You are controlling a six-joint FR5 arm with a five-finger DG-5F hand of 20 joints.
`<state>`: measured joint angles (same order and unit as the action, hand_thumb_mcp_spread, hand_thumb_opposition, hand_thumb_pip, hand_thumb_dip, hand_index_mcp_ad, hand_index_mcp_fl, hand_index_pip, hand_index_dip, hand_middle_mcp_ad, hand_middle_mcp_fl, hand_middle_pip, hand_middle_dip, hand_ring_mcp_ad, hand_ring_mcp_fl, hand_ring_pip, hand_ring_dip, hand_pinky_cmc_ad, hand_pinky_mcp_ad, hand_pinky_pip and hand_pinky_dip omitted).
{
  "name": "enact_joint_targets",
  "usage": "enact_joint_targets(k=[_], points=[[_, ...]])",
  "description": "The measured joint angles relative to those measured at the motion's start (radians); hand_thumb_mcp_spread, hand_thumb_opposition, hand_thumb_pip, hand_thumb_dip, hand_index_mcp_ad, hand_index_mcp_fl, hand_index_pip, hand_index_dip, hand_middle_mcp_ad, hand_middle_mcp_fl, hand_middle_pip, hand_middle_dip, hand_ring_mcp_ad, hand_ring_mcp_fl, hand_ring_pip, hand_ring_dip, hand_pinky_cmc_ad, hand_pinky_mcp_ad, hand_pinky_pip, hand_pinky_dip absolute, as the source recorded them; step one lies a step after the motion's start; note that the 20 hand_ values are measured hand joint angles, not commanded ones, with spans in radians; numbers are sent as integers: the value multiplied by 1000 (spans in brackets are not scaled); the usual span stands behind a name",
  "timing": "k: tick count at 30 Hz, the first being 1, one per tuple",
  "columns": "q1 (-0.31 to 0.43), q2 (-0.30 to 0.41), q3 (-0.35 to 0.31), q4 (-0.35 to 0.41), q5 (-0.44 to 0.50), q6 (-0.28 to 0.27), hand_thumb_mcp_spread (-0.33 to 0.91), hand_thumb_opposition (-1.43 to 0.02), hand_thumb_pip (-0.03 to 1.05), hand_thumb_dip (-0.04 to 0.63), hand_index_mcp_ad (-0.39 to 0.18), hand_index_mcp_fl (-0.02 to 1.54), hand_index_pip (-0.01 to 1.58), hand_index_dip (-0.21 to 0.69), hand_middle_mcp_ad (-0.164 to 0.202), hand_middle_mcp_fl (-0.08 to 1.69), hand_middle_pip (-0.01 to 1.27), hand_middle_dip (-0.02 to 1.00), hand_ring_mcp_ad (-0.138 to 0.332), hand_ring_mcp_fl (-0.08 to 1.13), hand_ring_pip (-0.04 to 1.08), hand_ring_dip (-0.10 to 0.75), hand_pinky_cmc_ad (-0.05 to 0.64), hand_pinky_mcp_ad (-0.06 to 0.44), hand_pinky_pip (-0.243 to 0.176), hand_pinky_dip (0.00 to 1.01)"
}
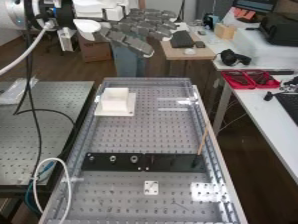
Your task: Grab the bearing and place it in the white container
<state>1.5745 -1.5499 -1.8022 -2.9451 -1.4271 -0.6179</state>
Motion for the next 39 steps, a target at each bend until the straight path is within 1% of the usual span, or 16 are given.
enact_joint_targets(k=[5, 6, 10, 14, 15, 17, 18, 20, 25, 27, 28, 30, 31, 33, 35, 39], points=[[0, 3, -5, 2, 5, -1, 234, -651, 251, 9, 21, 7, 63, 61, 91, -3, 138, 106, 188, -3, 91, 59, 400, 314, -91, 197], [0, 4, -6, 3, 6, -3, 230, -649, 251, 9, 21, 7, 63, 61, 91, -3, 138, 110, 188, -2, 94, 59, 415, 314, -91, 197], [4, 9, -19, 17, 26, -8, 232, -648, 251, 9, 21, 7, 63, 61, 91, -3, 138, 110, 188, -5, 94, 59, 417, 314, -91, 197], [13, 12, -59, 68, 94, -6, 234, -661, 251, 5, 23, 9, 72, 61, 93, -3, 140, 110, 187, -2, 94, 59, 417, 314, -91, 197], [15, 12, -68, 79, 111, -3, 234, -661, 265, 0, 23, 9, 72, 61, 93, -3, 138, 110, 187, -5, 94, 59, 417, 314, -91, 197], [19, 7, -94, 109, 153, 12, 237, -663, 300, 9, 23, 9, 72, 61, 93, -3, 140, 110, 190, -2, 94, 59, 417, 314, -91, 202], [21, 1, -111, 128, 182, 24, 255, -677, 300, 9, 23, 9, 72, 61, 93, -3, 140, 110, 190, -2, 94, 59, 417, 311, -91, 202], [27, -20, -148, 172, 247, 53, 278, -681, 300, 5, 23, 9, 72, 61, 93, -3, 140, 110, 195, -2, 94, 59, 417, 311, -91, 201], [37, -67, -192, 231, 329, 82, 295, -684, 305, 9, 23, 9, 72, 58, 93, -3, 140, 110, 197, -5, 91, 59, 414, 311, -91, 213], [37, -84, -202, 245, 348, 95, 297, -695, 316, 16, 19, 9, 72, 58, 93, -3, 140, 112, 197, -2, 94, 59, 414, 314, -91, 215], [37, -99, -213, 263, 367, 109, 293, -695, 316, 37, 19, 9, 68, 58, 93, -3, 138, 113, 197, -2, 91, 59, 414, 311, -91, 216], [38, -115, -229, 292, 393, 126, 293, -695, 318, 37, 19, 10, 70, 59, 93, -7, 138, 110, 197, -2, 91, 59, 414, 314, -91, 222], [40, -122, -240, 315, 411, 131, 297, -695, 321, 35, 19, 23, 70, 59, 93, -7, 138, 117, 197, -2, 94, 59, 414, 314, -91, 227], [44, -132, -255, 350, 438, 130, 305, -691, 367, 33, 19, 33, 87, 59, 93, -7, 138, 124, 197, -2, 94, 59, 414, 311, -91, 229], [52, -146, -269, 386, 468, 131, 311, -691, 398, 59, 19, 33, 89, 59, 93, -7, 138, 120, 197, -2, 91, 59, 414, 314, -91, 234], [65, -173, -286, 429, 516, 147, 314, -695, 400, 79, 19, 54, 103, 61, 93, -3, 140, 124, 197, -2, 94, 59, 414, 311, -91, 243]])
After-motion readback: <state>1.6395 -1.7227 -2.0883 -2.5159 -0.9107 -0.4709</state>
